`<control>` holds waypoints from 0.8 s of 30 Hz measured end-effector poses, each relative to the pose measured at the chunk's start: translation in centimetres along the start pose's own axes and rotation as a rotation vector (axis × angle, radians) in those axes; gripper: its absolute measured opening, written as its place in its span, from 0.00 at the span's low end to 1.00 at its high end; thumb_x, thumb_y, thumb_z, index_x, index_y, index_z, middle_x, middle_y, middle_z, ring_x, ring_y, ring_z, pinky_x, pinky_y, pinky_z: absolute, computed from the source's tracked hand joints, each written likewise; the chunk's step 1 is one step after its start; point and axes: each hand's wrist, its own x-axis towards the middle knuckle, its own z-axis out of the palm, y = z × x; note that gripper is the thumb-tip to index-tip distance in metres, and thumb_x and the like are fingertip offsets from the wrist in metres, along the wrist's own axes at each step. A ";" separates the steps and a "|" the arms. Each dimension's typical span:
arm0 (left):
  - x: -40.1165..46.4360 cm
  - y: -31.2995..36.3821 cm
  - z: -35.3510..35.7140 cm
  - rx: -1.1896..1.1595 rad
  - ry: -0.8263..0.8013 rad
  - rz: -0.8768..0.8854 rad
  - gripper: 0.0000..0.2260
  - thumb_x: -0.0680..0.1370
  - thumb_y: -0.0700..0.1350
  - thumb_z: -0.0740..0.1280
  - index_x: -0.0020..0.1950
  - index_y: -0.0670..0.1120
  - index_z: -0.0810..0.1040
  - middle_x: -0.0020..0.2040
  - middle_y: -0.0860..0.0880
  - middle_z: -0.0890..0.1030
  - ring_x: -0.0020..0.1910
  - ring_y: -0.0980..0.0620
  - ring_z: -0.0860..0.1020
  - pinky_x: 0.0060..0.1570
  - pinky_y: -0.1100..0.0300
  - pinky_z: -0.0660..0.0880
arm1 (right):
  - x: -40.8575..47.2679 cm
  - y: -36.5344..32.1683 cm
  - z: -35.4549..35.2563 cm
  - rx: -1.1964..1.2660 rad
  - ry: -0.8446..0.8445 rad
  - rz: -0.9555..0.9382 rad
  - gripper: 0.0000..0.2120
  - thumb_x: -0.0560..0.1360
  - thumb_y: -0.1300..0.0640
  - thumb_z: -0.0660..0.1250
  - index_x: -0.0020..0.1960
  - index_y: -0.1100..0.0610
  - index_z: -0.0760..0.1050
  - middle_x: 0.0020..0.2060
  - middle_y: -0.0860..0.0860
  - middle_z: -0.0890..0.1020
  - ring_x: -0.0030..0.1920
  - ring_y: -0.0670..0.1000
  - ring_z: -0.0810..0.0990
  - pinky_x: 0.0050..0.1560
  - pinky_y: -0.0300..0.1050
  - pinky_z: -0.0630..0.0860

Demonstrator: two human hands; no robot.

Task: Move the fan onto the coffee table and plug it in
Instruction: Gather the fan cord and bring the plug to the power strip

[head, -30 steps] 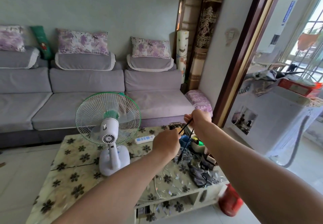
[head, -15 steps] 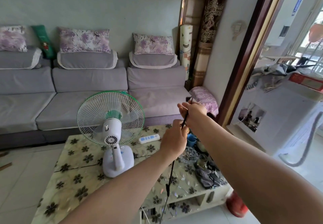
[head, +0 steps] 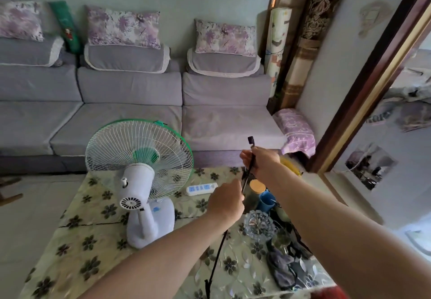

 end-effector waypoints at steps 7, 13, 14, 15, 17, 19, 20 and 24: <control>8.9 -1.2 3.8 0.024 -0.126 -0.164 0.05 0.82 0.43 0.62 0.55 0.43 0.72 0.50 0.44 0.81 0.48 0.45 0.80 0.39 0.55 0.71 | 10.9 -1.1 0.9 -0.411 0.016 -0.078 0.04 0.74 0.65 0.71 0.48 0.59 0.83 0.36 0.55 0.82 0.30 0.50 0.75 0.29 0.41 0.72; 15.4 -3.6 5.8 0.131 -0.193 -0.195 0.13 0.82 0.48 0.61 0.64 0.42 0.70 0.56 0.44 0.80 0.53 0.44 0.80 0.46 0.52 0.75 | 19.4 -1.1 2.8 -0.551 0.009 -0.041 0.06 0.77 0.66 0.67 0.53 0.60 0.77 0.39 0.58 0.81 0.27 0.48 0.75 0.22 0.36 0.71; 16.2 -4.3 6.0 0.168 -0.199 -0.193 0.15 0.82 0.48 0.61 0.65 0.42 0.69 0.58 0.43 0.79 0.55 0.44 0.78 0.48 0.51 0.76 | 20.8 -0.9 3.2 -0.573 0.010 -0.035 0.06 0.77 0.66 0.67 0.53 0.60 0.77 0.41 0.58 0.81 0.28 0.48 0.76 0.24 0.36 0.72; 17.1 -5.0 6.1 0.214 -0.211 -0.192 0.16 0.82 0.48 0.61 0.66 0.42 0.68 0.60 0.43 0.77 0.57 0.44 0.77 0.51 0.50 0.75 | 22.0 -0.7 3.5 -0.606 0.011 -0.032 0.05 0.77 0.65 0.67 0.52 0.59 0.77 0.42 0.58 0.82 0.29 0.48 0.77 0.25 0.36 0.72; 18.6 -6.4 6.1 0.298 -0.238 -0.196 0.17 0.81 0.49 0.61 0.67 0.43 0.68 0.62 0.43 0.76 0.61 0.43 0.75 0.55 0.48 0.73 | 24.2 -0.4 4.2 -0.669 0.015 -0.033 0.04 0.77 0.64 0.67 0.51 0.56 0.77 0.44 0.58 0.84 0.31 0.48 0.79 0.25 0.35 0.71; 20.0 -7.6 6.1 0.334 -0.253 -0.212 0.18 0.81 0.50 0.62 0.68 0.43 0.68 0.63 0.43 0.75 0.62 0.43 0.74 0.58 0.47 0.72 | 26.2 0.0 4.8 -0.700 0.013 -0.037 0.04 0.77 0.63 0.67 0.50 0.55 0.76 0.46 0.57 0.85 0.34 0.48 0.81 0.26 0.35 0.72; 20.5 -8.2 6.1 0.346 -0.253 -0.224 0.18 0.81 0.50 0.62 0.68 0.43 0.68 0.63 0.43 0.76 0.62 0.43 0.74 0.58 0.48 0.72 | 27.2 0.2 5.0 -0.714 0.010 -0.033 0.05 0.77 0.63 0.67 0.50 0.55 0.77 0.46 0.57 0.85 0.37 0.49 0.82 0.29 0.37 0.75; 21.5 -9.7 6.4 0.353 -0.267 -0.265 0.20 0.81 0.51 0.62 0.69 0.42 0.68 0.63 0.43 0.75 0.61 0.43 0.75 0.59 0.48 0.73 | 30.4 0.8 6.4 -0.747 0.000 0.005 0.12 0.75 0.64 0.69 0.58 0.56 0.78 0.48 0.57 0.85 0.49 0.54 0.85 0.53 0.50 0.83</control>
